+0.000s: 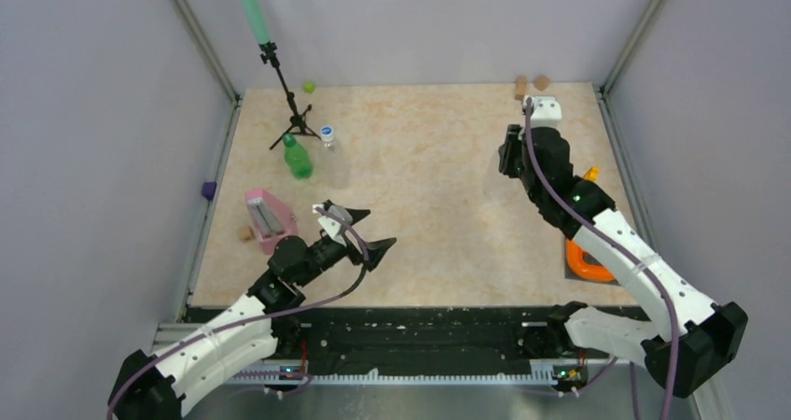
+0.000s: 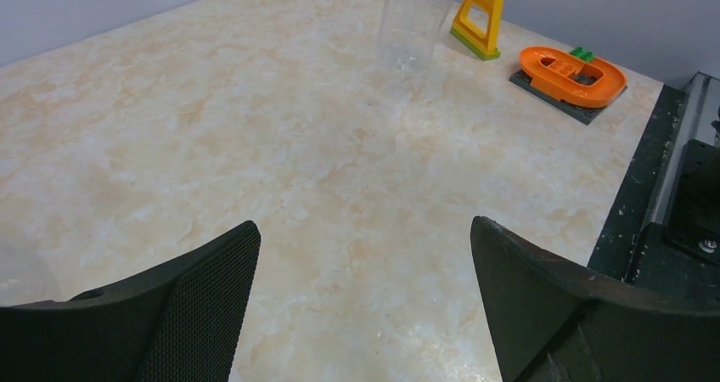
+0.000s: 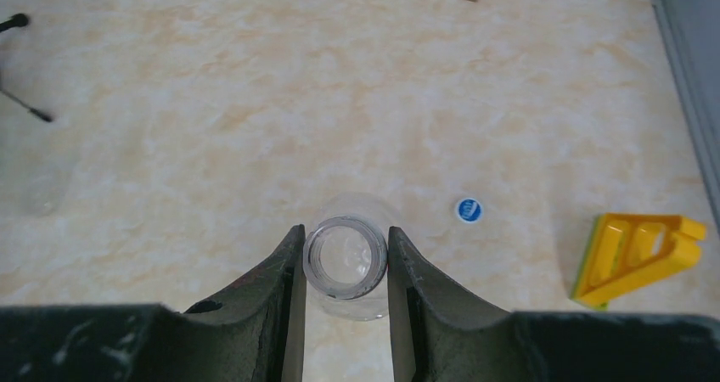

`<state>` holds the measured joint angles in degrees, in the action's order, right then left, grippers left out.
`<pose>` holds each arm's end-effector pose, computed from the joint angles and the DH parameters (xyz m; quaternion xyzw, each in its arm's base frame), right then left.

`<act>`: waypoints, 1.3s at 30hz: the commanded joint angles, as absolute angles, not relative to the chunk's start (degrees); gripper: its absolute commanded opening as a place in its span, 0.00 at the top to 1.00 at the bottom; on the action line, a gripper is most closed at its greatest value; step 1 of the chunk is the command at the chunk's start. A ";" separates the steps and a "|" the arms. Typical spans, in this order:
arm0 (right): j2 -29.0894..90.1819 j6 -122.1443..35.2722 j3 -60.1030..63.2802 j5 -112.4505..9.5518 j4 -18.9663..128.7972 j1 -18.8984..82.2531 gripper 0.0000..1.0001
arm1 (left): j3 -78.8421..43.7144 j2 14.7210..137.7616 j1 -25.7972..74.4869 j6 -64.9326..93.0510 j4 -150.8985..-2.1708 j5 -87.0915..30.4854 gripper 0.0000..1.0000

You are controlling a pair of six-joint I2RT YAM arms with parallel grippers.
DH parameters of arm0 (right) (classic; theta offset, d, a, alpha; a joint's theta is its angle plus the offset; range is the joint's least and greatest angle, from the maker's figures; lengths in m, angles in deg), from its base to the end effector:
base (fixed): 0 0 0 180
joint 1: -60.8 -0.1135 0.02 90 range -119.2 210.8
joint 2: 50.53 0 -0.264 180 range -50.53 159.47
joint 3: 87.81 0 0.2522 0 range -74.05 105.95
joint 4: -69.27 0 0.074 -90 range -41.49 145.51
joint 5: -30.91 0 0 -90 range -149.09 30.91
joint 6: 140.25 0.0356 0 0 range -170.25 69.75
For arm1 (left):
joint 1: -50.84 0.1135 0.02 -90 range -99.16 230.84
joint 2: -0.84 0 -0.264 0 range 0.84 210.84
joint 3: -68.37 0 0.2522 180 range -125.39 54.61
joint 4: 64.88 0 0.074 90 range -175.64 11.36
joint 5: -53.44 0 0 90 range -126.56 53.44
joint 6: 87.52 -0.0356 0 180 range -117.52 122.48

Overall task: Unscrew the bottle caps
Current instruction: Place the plastic bottle at the center of the board.

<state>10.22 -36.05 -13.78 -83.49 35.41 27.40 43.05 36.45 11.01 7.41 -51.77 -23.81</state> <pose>0.2052 0.1177 0.3644 -0.0153 0.8123 0.0657 0.5793 0.1195 -0.1099 0.2275 0.2822 0.6296 -0.3449 0.6364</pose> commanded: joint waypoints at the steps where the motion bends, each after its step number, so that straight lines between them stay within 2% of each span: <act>1: 12.40 -37.81 -10.34 -89.46 30.29 33.51 1.00 | 43.05 35.90 10.94 11.43 -48.13 -27.69 0.06; 9: 14.94 -36.97 -12.93 -85.27 32.68 43.53 1.00 | 39.79 37.91 10.92 13.69 -53.61 -32.95 0.05; 15: 17.69 -37.09 -13.66 -83.74 34.22 47.75 1.00 | 40.70 36.55 10.93 14.61 -53.69 -34.79 0.01; 26: 18.10 -35.42 -18.66 -81.29 39.65 51.76 0.99 | 41.93 33.87 10.94 14.26 -53.34 -36.04 0.01; 32: 18.20 -34.97 -18.91 -81.02 40.18 52.78 0.93 | 41.46 34.52 10.94 14.17 -53.11 -36.04 0.01; 35: 18.20 -34.87 -19.20 -80.21 40.15 53.03 0.81 | 41.36 35.21 10.94 14.10 -52.98 -36.04 0.01; 38: 18.24 -34.78 -19.20 -79.79 39.76 52.98 0.74 | 40.97 35.88 10.94 13.99 -53.05 -35.88 0.01; 39: 18.08 -34.78 -19.27 -79.88 39.63 53.03 0.69 | 40.91 36.08 11.01 13.99 -53.18 -35.62 0.01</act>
<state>18.17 -35.46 -18.56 -80.98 38.39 52.44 42.27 35.47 11.01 13.94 -55.35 -35.24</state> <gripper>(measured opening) 0.317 0.986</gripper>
